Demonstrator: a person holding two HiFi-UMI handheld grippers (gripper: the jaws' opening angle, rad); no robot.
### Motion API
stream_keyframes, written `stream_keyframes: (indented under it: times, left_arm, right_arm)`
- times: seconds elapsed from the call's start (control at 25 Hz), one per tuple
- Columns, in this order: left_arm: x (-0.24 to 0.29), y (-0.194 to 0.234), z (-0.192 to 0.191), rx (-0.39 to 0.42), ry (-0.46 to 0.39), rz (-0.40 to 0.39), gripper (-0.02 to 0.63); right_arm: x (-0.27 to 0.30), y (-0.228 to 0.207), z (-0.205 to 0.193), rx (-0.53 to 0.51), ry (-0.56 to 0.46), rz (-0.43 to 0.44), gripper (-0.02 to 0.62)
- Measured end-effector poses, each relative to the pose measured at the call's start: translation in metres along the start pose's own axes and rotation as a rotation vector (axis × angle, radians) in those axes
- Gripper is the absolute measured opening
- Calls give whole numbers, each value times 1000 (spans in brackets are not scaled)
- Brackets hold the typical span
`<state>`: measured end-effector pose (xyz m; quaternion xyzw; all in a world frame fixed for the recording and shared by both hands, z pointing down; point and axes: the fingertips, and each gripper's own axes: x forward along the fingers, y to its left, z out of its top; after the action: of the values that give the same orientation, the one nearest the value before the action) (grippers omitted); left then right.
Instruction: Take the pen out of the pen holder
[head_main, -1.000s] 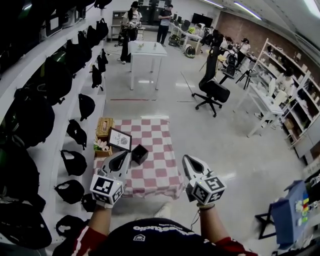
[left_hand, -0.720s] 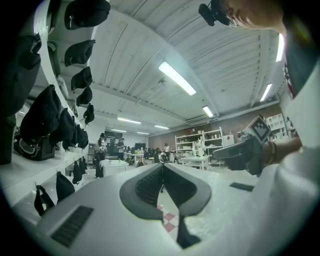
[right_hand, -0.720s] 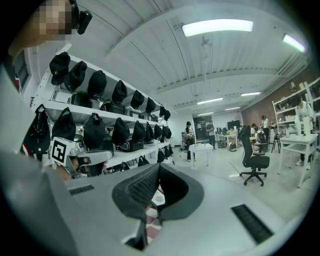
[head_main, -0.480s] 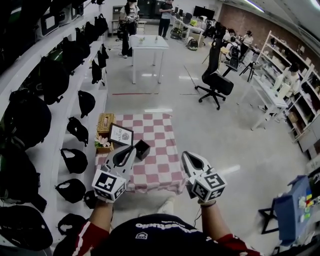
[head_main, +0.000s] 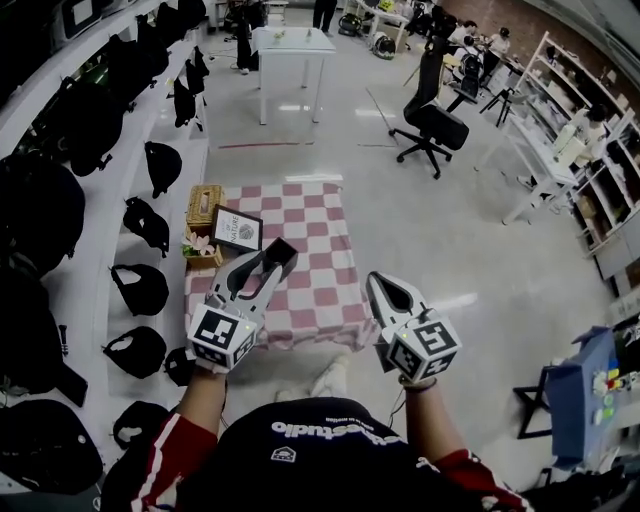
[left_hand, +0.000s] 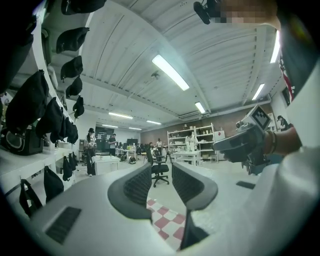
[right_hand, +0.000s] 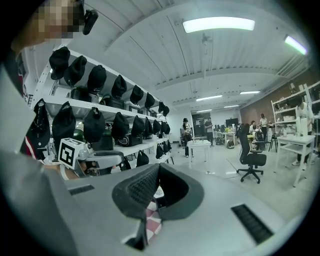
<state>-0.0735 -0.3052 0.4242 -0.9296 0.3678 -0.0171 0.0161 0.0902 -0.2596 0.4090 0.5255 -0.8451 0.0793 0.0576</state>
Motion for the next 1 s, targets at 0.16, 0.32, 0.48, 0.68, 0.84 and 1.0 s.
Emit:
stream_keyframes:
  times: [0.16, 0.32, 0.48, 0.68, 0.84, 1.0]
  left_arm:
    - [10, 1, -24, -36, 41, -10, 117]
    - [19, 3, -44, -52, 71, -8, 117]
    - [31, 3, -69, -28, 126, -7, 117]
    - [44, 4, -104, -9, 194, -1, 117]
    - [55, 13, -125, -15, 232, 18, 117]
    - [67, 18, -147, -38, 260, 24, 117]
  right_arm:
    - [1, -1, -1, 5, 8, -2, 0]
    - [6, -5, -6, 1, 20, -2, 0]
    - [11, -14, -14, 7, 44, -4, 0]
    - [22, -19, -24, 11, 69, 12, 0]
    - [35, -20, -32, 15, 88, 29, 0]
    - [43, -29, -42, 18, 113, 30, 0]
